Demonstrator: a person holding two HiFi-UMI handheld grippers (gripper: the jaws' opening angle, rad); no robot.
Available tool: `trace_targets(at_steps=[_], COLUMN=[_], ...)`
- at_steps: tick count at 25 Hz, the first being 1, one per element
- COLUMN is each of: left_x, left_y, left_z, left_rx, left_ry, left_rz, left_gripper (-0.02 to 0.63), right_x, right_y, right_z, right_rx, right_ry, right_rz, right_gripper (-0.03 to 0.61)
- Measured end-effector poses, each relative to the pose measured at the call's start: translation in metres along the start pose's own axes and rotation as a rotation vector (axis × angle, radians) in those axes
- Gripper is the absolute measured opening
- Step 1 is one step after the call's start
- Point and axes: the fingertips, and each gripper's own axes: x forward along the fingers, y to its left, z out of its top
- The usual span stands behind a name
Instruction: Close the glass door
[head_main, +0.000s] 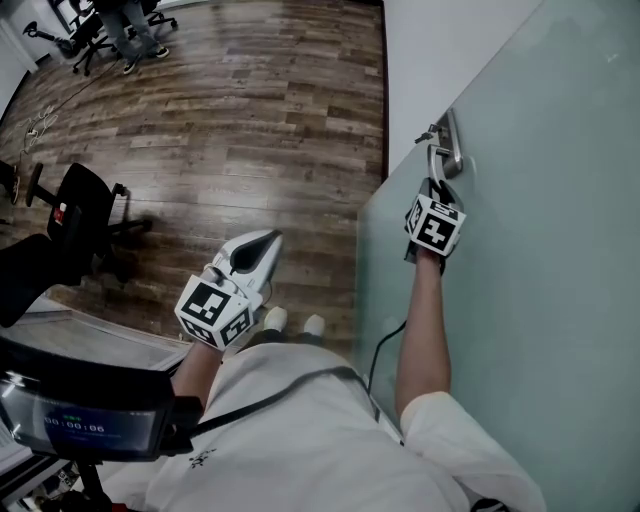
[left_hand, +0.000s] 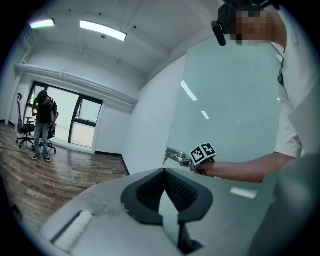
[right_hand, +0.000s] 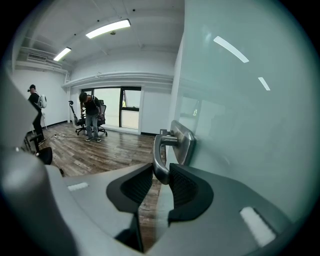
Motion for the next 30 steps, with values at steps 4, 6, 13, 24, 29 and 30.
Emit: trace_targets(at_steps=[4, 6, 13, 24, 29, 30], left_x=[-0.002, -0.005, -0.025, -0.056, -0.07, -0.073], left_y=[0.002, 0.005, 0.03, 0.054, 0.066, 0.066], left_z=[0.003, 0.003, 0.002, 0.0, -0.006, -0.006], left_rx=[0.012, 0.018, -0.005, -0.025, -0.045, -0.044], left_ry=[-0.004, -0.009, -0.017, -0.051, -0.046, -0.047], left_rz=[-0.013, -0.015, -0.017, -0.06, -0.068, -0.07], left_gripper=[0.002, 0.002, 0.002, 0.002, 0.002, 0.0], right_x=[-0.003, -0.006, -0.016, -0.04, -0.05, -0.052], right_y=[0.016, 0.025, 0.067, 0.125, 0.153, 0.158], right_z=[0.001, -0.001, 0.002, -0.003, 0.0, 0.0], right_rx=[-0.029, -0.034, -0.068, -0.143, -0.157, -0.16], right_ry=[-0.003, -0.008, 0.0, -0.009, -0.009, -0.009], right_rz=[0.027, 0.037, 0.081, 0.12, 0.164, 0.171], right_gripper=[0.107, 0.107, 0.112, 0.114, 0.112, 0.11])
